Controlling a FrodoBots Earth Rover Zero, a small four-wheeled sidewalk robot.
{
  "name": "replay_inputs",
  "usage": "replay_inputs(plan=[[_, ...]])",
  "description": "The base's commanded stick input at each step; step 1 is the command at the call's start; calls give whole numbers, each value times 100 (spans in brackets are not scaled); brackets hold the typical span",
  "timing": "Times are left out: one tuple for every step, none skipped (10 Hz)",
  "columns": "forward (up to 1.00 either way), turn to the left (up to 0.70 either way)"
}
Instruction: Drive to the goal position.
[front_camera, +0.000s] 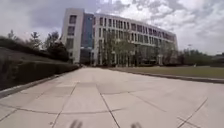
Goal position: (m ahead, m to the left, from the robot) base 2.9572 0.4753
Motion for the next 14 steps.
replay_inputs(plan=[[11, 4], [7, 2], [8, 3], [7, 2], [7, 2], [7, 2], [8, 3], [8, 3], [8, 3], [8, 3], [8, 3], [8, 3], [8, 3], [8, 3]])
